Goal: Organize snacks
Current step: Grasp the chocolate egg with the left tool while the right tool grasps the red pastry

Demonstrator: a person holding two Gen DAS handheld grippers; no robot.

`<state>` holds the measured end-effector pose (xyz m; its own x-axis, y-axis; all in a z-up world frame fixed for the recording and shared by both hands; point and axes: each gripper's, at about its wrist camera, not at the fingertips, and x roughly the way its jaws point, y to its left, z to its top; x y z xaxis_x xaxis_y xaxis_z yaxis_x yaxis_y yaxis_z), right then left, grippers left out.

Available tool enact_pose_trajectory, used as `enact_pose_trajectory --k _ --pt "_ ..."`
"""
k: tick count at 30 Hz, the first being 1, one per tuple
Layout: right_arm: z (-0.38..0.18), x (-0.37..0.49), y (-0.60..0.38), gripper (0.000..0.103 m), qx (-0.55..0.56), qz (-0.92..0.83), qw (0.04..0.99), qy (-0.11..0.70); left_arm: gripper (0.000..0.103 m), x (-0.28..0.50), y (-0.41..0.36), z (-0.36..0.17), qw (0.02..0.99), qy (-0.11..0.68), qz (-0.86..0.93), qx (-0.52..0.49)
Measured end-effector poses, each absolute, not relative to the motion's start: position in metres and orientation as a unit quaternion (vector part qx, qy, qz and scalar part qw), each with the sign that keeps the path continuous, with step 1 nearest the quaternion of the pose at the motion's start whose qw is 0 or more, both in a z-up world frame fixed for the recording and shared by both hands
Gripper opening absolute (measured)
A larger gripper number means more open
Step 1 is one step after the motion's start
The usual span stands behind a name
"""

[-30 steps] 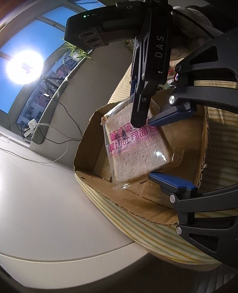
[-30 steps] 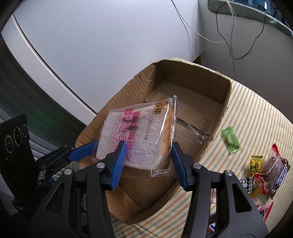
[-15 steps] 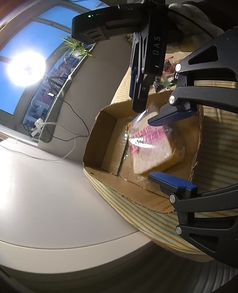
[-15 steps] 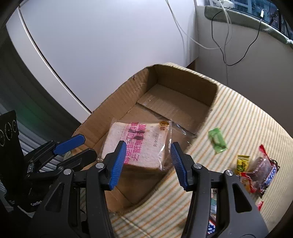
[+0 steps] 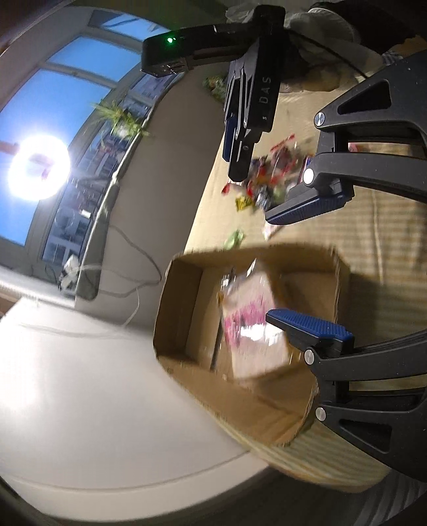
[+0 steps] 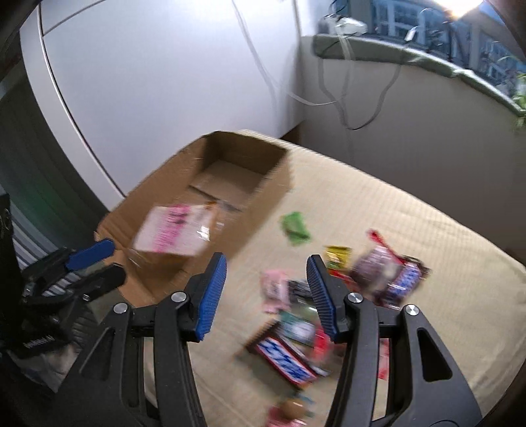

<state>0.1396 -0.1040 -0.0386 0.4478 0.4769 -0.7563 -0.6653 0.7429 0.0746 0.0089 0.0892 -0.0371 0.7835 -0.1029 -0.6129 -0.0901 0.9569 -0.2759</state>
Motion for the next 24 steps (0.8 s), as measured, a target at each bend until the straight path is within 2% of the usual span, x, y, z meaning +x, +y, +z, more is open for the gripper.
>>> enact_pose_trajectory --k 13,24 --pt "-0.079 0.152 -0.19 0.054 -0.113 0.275 0.843 0.448 0.053 0.02 0.015 -0.062 0.91 0.381 -0.099 -0.132" --pt "-0.099 0.142 -0.187 0.053 -0.142 0.295 0.834 0.444 0.052 0.027 -0.042 -0.096 0.877 0.437 -0.165 -0.114"
